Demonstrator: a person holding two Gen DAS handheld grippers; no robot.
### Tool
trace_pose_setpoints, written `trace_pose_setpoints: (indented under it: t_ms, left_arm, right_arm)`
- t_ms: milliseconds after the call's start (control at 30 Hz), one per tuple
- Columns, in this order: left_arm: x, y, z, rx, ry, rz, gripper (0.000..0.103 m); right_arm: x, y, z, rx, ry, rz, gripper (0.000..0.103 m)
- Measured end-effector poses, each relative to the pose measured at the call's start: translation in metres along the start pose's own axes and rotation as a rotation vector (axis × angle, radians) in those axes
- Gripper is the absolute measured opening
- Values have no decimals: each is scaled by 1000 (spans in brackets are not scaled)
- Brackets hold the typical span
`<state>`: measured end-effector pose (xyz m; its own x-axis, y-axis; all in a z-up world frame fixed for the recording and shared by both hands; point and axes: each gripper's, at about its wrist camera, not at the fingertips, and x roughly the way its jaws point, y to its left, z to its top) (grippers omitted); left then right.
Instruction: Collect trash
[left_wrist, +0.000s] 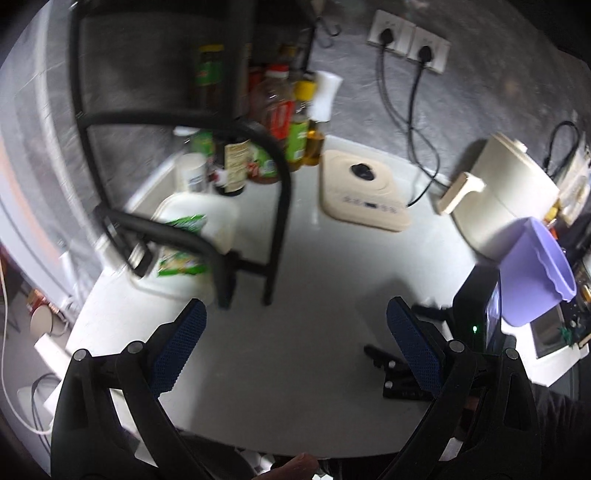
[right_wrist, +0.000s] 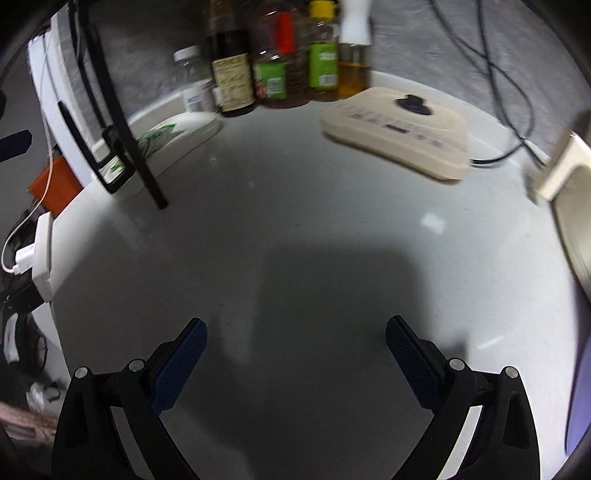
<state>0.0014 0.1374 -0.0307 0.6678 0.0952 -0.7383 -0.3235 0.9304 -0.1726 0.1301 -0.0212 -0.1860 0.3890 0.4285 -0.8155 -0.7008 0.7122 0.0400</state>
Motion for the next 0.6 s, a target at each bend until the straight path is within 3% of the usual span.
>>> trace_pose_setpoints:
  t_ms: [267,600]
  left_arm:
    - [-5,21,-8,-41,21,43,97]
    - [0,8,7,2,4,-13,97]
  right_arm:
    - [22,17,25,-126,-23,34,95]
    - [28,19,31,-148,-28,57,96]
